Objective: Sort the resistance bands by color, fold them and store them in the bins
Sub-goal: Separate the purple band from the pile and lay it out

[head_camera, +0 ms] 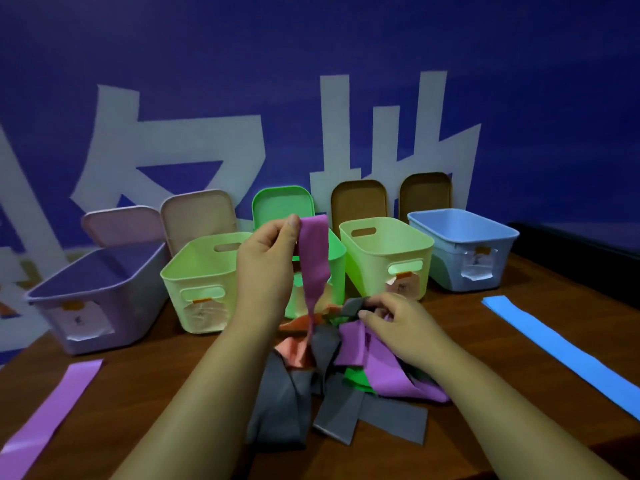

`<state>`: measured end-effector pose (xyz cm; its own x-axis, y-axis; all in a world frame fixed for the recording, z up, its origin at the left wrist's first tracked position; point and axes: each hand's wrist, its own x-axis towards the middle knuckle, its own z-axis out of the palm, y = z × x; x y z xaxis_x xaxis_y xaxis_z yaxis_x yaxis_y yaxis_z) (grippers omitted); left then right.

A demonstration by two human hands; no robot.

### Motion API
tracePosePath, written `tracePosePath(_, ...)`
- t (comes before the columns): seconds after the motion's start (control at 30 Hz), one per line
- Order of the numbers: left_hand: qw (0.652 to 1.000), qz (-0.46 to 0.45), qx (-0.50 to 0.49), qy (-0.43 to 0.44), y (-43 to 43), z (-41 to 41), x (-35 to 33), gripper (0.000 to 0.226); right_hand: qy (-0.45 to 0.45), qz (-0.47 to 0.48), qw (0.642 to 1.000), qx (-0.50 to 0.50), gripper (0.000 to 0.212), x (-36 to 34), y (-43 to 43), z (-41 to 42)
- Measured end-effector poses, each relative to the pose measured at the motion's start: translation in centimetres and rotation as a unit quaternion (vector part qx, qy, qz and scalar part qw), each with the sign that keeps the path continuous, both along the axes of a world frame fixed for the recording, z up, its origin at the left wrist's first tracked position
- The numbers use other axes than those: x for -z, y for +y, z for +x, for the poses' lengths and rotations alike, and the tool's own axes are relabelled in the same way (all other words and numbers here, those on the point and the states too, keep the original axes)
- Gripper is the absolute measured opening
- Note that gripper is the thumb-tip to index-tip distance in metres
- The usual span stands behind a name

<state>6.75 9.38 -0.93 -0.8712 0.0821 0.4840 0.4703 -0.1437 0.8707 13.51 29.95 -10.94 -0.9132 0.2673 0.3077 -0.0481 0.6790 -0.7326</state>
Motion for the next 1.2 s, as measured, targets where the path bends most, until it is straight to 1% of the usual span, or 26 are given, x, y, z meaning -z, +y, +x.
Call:
tracePosePath(0.07,1.0,0.011,0.012,-0.003,-0.6,0.2,-1.8,0.025,0.011,0.008,1.0,0.005,0.009,-1.7,-0.6,0.0)
tracePosePath(0.17,1.0,0.013,0.023,-0.005,-1.5,0.2,-4.3,0.022,0.051,0.008,0.999,0.005,0.009,-5.0,-2.4,-0.4)
tracePosePath(0.2,0.999,0.014,0.028,-0.007,-1.7,0.3,-4.9,0.021,0.071,0.0,0.997,0.001,0.011,-6.2,-3.1,-0.5)
tracePosePath(0.3,0.999,0.02,0.044,-0.013,-2.2,0.9,-6.2,0.02,0.116,-0.023,0.992,-0.03,0.033,-9.5,-5.6,-0.5)
tracePosePath(0.47,0.995,0.057,0.079,-0.037,-3.5,1.6,-7.6,0.019,0.169,-0.039,0.984,-0.03,0.034,-13.5,-8.7,-0.7)
tracePosePath(0.57,0.991,0.083,0.089,-0.047,-4.4,1.5,-8.1,0.019,0.164,-0.044,0.985,-0.029,0.033,-14.5,-9.3,-1.0)
tracePosePath(0.63,0.992,0.088,0.077,-0.046,-4.9,1.3,-8.2,0.018,0.157,-0.057,0.986,-0.021,0.029,-14.9,-9.5,-1.1)
tracePosePath(0.77,0.995,0.084,0.04,-0.036,-5.7,0.6,-7.9,0.018,0.139,-0.076,0.987,-0.024,0.012,-15.2,-9.7,-1.2)
tracePosePath(0.9,0.998,0.057,0.021,-0.014,-6.1,0.4,-7.3,0.016,0.111,-0.108,0.986,-0.06,0.012,-14.9,-10.0,-1.3)
tracePosePath(1.03,0.996,0.078,0.019,-0.024,-6.1,0.3,-7.1,0.015,0.082,-0.149,0.982,-0.086,0.019,-14.4,-10.6,-1.6)
tracePosePath(1.2,0.994,0.097,0.005,-0.039,-6.2,0.0,-6.3,0.014,0.067,-0.218,0.969,-0.096,0.015,-13.9,-11.4,-1.8)
